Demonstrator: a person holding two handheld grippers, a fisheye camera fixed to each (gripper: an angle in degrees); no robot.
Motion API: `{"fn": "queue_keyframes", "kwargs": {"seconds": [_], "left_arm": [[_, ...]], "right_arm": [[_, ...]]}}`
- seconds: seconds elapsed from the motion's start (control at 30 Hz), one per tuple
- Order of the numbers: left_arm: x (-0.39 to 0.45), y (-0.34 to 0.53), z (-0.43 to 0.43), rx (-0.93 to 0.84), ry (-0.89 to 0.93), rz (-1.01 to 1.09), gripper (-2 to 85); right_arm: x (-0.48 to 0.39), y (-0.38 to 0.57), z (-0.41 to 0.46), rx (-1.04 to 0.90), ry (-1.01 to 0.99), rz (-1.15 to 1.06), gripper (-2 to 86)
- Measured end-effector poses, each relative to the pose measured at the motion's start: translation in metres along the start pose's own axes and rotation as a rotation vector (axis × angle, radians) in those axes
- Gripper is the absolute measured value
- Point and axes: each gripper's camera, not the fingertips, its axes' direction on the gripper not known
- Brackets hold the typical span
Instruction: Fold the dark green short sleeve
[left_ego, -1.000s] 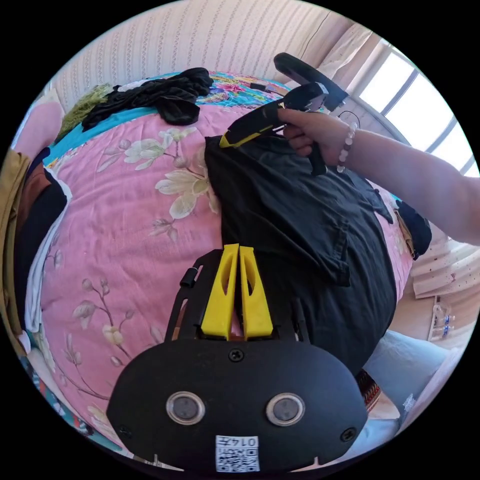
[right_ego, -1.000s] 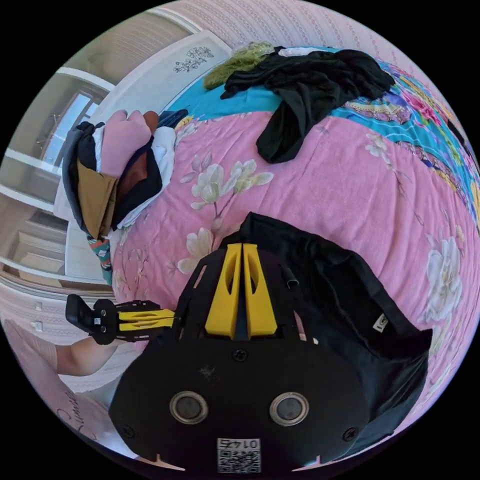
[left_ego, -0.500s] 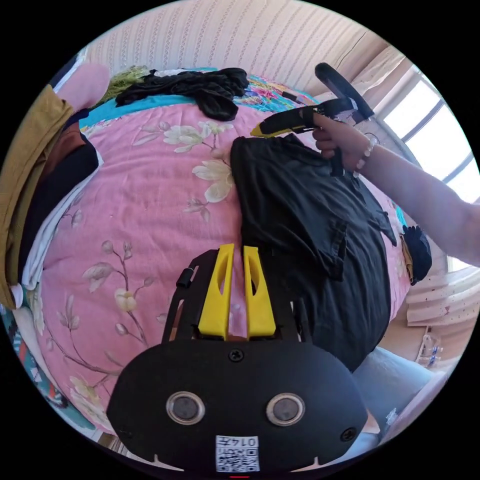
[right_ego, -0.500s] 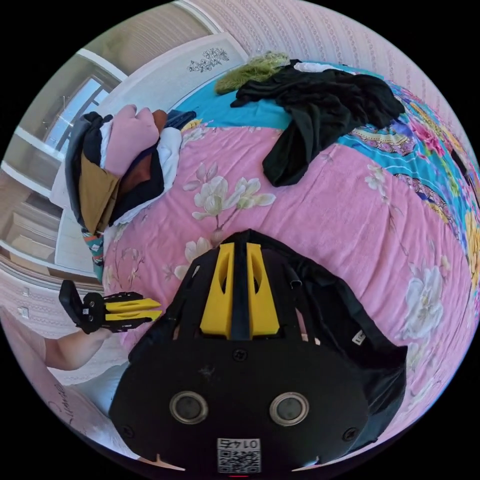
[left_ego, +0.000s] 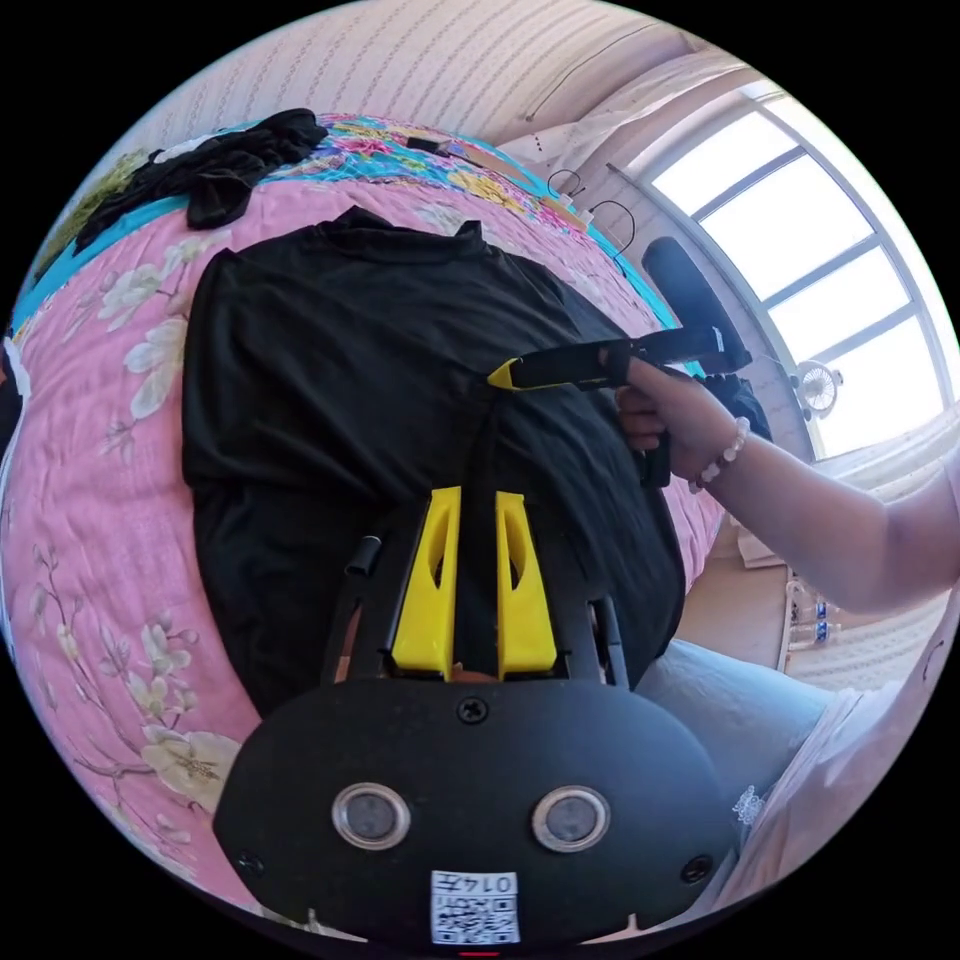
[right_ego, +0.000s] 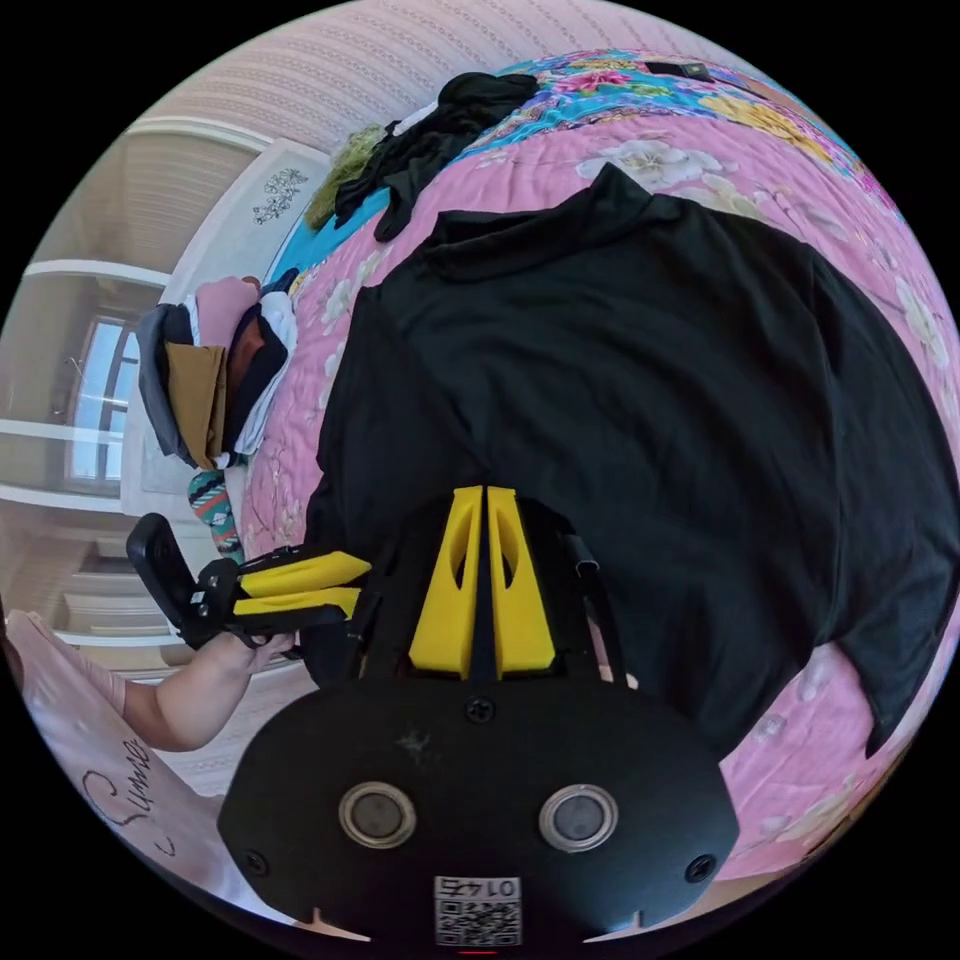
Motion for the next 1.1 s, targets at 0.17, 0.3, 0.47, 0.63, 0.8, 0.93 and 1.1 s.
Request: {"fn": "queue_keyframes", "kwargs": {"seconds": [0.17, 0.3, 0.47, 0.63, 0.8, 0.93, 1.1], "left_arm": [[0.025, -0.015, 0.0, 0.056, -0.114, 0.024, 6.0], [0.025, -0.023, 0.029, 0.005, -0.091, -0.007, 5.3], [0.04, -0.039, 0.038, -0.038, -0.085, 0.022, 5.2], [0.078, -0.072, 0.014, -0.008, -0.099, 0.14, 5.1], [0.135, -0.148, 0.047, -0.024, -0.018, 0.346, 5.0], [0.201, -0.223, 0.096, -0.014, 0.114, 0.493, 5.3], [0.276, -0.3, 0.171, -0.072, 0.087, 0.612, 7.4]], "right_arm": [[0.01, 0.021, -0.02, 0.043, 0.024, 0.007, 0.6], [0.02, 0.033, -0.018, 0.022, 0.033, 0.01, 0.5], [0.024, 0.068, -0.034, 0.084, 0.023, 0.013, 1.3], [0.018, 0.148, -0.098, 0.343, 0.281, -0.031, 4.2], [0.047, 0.231, -0.139, 0.551, 0.561, 0.12, 6.8], [0.121, 0.28, -0.159, 0.574, 0.465, 0.402, 14.3], [0.17, 0.312, -0.162, 0.612, 0.362, 0.529, 13.7]]}}
